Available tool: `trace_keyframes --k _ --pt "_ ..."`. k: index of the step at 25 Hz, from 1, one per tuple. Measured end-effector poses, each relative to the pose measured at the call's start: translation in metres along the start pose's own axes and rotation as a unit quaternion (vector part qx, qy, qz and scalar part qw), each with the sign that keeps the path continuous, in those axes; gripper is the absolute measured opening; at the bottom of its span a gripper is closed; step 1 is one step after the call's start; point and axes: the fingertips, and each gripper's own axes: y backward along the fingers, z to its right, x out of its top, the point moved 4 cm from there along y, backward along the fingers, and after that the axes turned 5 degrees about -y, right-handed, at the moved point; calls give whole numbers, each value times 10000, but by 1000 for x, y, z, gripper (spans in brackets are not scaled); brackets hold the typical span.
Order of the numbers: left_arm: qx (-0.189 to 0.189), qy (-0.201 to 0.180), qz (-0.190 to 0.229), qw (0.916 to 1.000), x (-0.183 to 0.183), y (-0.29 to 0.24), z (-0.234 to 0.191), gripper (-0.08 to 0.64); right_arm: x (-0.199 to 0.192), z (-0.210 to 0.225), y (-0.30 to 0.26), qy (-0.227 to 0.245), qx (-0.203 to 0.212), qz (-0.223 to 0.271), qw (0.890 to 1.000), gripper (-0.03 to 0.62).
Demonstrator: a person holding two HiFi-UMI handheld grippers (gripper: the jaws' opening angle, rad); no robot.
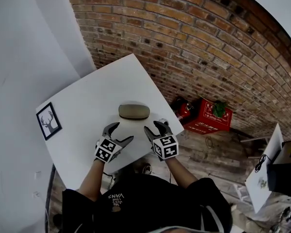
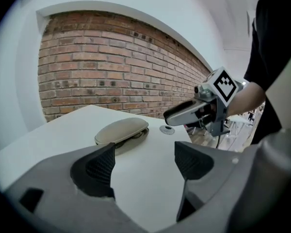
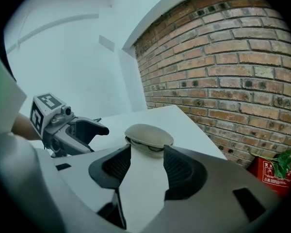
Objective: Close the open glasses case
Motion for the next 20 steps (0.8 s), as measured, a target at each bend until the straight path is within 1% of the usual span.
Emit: trace_keyframes --k 3,9,10,12,14,20 --pt "202 134 154 9996 3 10 8 374 -4 -4 14 53 80 83 9999 172" --pt "782 197 456 9957 7 31 27 272 -13 -9 43 99 183 239 9995 83" --pt "858 210 508 9948 7 34 30 254 -14 -9 48 113 194 255 9994 71" --pt "984 265 612 9929 8 39 38 220 -18 -10 56 138 195 259 9994 26" --pt "1090 347 692 9910 7 46 45 192 -22 -11 62 159 193 249 9994 0" --pt "1341 652 801 9856 6 64 62 94 -31 -17 77 206 386 230 9988 0"
